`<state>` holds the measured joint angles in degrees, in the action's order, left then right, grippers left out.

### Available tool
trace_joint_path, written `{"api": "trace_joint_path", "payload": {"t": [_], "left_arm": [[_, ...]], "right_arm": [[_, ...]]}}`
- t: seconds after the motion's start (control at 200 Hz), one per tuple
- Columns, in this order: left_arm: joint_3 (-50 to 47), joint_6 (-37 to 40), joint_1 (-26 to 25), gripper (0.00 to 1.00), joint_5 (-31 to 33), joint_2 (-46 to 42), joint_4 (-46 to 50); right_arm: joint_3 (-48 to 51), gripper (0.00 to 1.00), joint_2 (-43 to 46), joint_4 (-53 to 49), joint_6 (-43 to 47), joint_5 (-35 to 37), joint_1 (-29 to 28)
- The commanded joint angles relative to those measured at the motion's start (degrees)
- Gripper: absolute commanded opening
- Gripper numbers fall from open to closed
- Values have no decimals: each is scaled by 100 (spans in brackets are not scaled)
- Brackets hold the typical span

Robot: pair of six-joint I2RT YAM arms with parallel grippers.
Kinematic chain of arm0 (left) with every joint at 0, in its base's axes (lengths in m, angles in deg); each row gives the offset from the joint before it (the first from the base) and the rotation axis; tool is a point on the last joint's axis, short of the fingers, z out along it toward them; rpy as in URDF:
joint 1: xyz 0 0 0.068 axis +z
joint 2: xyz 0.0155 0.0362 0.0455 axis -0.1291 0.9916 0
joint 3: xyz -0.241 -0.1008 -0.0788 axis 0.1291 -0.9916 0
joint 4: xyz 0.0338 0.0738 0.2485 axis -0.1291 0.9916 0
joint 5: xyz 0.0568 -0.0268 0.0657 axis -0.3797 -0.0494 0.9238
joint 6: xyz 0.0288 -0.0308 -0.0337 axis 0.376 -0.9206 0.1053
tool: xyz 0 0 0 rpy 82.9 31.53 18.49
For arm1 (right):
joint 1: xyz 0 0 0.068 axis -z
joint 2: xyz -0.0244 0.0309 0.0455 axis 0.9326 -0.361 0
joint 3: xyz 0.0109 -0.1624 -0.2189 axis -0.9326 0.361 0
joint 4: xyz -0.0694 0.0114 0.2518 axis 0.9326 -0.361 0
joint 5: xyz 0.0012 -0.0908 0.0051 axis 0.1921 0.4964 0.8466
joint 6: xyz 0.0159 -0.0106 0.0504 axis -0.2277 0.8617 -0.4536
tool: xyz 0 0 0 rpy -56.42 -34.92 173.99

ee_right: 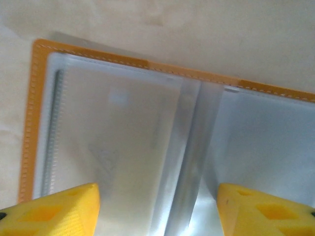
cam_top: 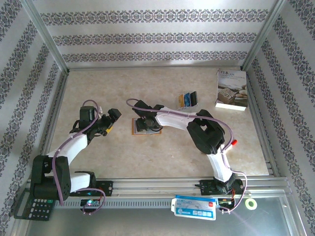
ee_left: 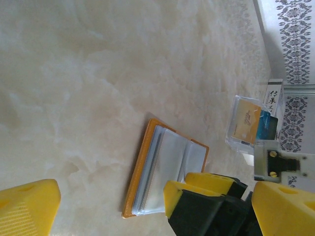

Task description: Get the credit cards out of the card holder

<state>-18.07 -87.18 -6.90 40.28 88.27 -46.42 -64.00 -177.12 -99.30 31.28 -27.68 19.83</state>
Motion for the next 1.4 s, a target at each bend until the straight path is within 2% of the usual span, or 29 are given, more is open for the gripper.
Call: {"api": "trace_joint_path", "payload": {"t": [0.0, 0.225, 0.365, 0.495, 0.625, 0.794, 0.919, 1.024, 1.394], "left_arm": [[-23, -189, 63, 100, -214, 48, -469], [-163, -228, 28, 100, -293, 97, -522], [-67, -155, -32, 99, -381, 200, -439], [-26, -131, -110, 94, -425, 343, -471], [-38, -211, -244, 85, -525, 514, -629], [42, -274, -517, 69, -621, 711, -745], [143, -317, -730, 51, -720, 876, -824], [277, -316, -906, 40, -859, 1058, -879], [658, -549, -1419, 16, -880, 1965, -1382]], "right_arm": [[-107, 64, -168, -337, 45, 191, -57], [186, 60, -276, -453, 128, 332, -14], [302, 53, -367, -455, 153, 256, 49], [404, 41, -379, -409, 164, 212, 93], [444, 35, -355, -348, 163, 146, 135], [445, 32, -331, -290, 169, 61, 164], [429, 32, -322, -264, 171, 10, 178], [428, 31, -310, -242, 170, -26, 182], [523, 31, -184, -96, 138, -96, 193]]}}
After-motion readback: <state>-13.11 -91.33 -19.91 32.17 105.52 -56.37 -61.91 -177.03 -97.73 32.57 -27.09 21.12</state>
